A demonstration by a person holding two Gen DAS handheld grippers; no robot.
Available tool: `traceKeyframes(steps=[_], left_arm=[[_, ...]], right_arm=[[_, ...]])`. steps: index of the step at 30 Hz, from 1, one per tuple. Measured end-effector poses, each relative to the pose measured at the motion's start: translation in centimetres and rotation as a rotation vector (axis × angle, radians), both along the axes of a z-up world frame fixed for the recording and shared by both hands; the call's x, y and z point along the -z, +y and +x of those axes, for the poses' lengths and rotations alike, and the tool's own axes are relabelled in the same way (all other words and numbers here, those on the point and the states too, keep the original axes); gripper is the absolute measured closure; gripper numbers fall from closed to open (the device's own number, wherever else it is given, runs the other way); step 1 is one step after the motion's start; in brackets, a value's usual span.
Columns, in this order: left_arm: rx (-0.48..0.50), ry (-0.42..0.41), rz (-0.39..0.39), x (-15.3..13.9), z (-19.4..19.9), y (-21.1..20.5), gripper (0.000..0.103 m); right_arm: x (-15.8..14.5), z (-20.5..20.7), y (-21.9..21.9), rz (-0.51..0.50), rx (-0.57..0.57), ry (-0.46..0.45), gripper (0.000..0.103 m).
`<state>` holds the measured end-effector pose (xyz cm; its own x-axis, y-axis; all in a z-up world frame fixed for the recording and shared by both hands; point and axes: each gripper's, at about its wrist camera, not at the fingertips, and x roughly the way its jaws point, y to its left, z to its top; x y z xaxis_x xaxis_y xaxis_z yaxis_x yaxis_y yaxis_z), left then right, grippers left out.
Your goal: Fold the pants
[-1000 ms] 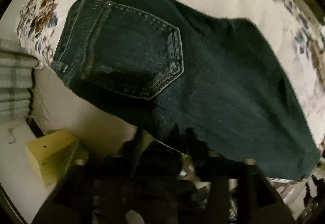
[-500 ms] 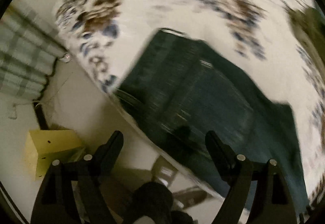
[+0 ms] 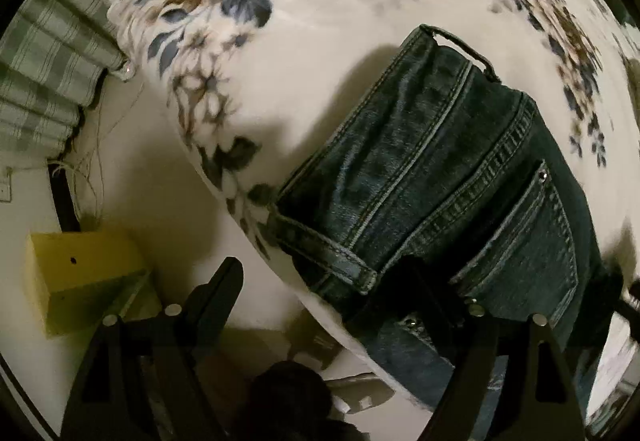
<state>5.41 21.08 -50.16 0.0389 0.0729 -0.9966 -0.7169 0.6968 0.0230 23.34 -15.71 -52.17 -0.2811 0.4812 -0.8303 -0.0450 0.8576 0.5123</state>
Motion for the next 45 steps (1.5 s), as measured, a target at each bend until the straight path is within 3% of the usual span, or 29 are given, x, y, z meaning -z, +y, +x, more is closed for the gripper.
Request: traceKeyframes(steps=[2, 4, 6, 12, 16, 19, 20, 21, 23, 26, 27, 28, 32, 36, 40, 43, 45], left_arm=[[0.017, -0.006, -0.01, 0.2, -0.2, 0.2, 0.019], [0.034, -0.015, -0.02, 0.4, -0.4, 0.4, 0.019], [0.049, -0.017, -0.025, 0.8, -0.7, 0.8, 0.019], [0.122, -0.021, -0.034, 0.9, -0.1, 0.8, 0.019], [0.167, -0.017, -0.04, 1.0, 0.1, 0.7, 0.012], [0.165, -0.003, -0.066, 0.7, 0.1, 1.1, 0.012], [0.155, 0.002, -0.068, 0.2, 0.1, 1.2, 0.013], [0.141, -0.006, -0.074, -0.4, 0.1, 1.4, 0.013], [0.114, -0.037, -0.089, -1.2, 0.0, 1.8, 0.013], [0.038, -0.069, -0.171, -0.4, 0.0, 2.9, 0.019], [0.01, -0.083, -0.188, 0.1, 0.0, 3.2, 0.029], [-0.02, -0.126, -0.214, 0.4, 0.0, 3.6, 0.056], [-0.001, -0.143, -0.138, -0.6, 0.3, 2.9, 0.077], [0.055, -0.182, -0.067, -3.2, 0.3, 2.3, 0.08], [0.066, -0.129, -0.097, -0.8, 0.5, 3.4, 0.074], [0.082, -0.095, -0.083, -1.3, 1.0, 3.1, 0.073], [0.138, -0.053, -0.032, -3.2, 1.4, 1.8, 0.071]], right_arm=[[1.7, 0.5, 2.0, -0.076, -0.024, 0.045, 0.058], [2.0, 0.9, 2.0, -0.085, 0.023, 0.039, 0.088], [1.1, 0.8, 1.8, -0.079, 0.045, 0.009, 0.094], [-3.0, 0.7, 1.5, -0.096, 0.077, -0.135, 0.096], [-0.8, 2.4, 2.3, -0.131, 0.1, -0.106, 0.096], [0.4, 3.2, 2.3, -0.09, 0.16, -0.061, 0.088], [-0.1, 3.2, 1.5, -0.062, 0.169, -0.057, 0.076], [-1.1, 2.9, 0.4, -0.036, 0.183, -0.067, 0.056], [-3.2, 2.0, -2.1, -0.005, 0.209, -0.096, 0.043], [-5.1, -0.5, -6.6, -0.027, 0.248, -0.11, 0.041], [-5.2, -1.7, -8.0, -0.053, 0.268, -0.103, 0.041], [-5.1, -2.7, -8.6, -0.075, 0.284, -0.096, 0.041], [-4.2, -7.7, -14.1, -0.153, 0.419, -0.057, 0.041], [-2.9, -12.4, -18.1, -0.191, 0.57, -0.02, 0.041], [-2.2, -16.2, -21.4, -0.217, 0.655, -0.015, 0.041], [-1.8, -18.6, -24.2, -0.217, 0.724, -0.011, 0.04], [-2.3, -20.4, -26.6, -0.196, 0.793, -0.068, 0.02]])
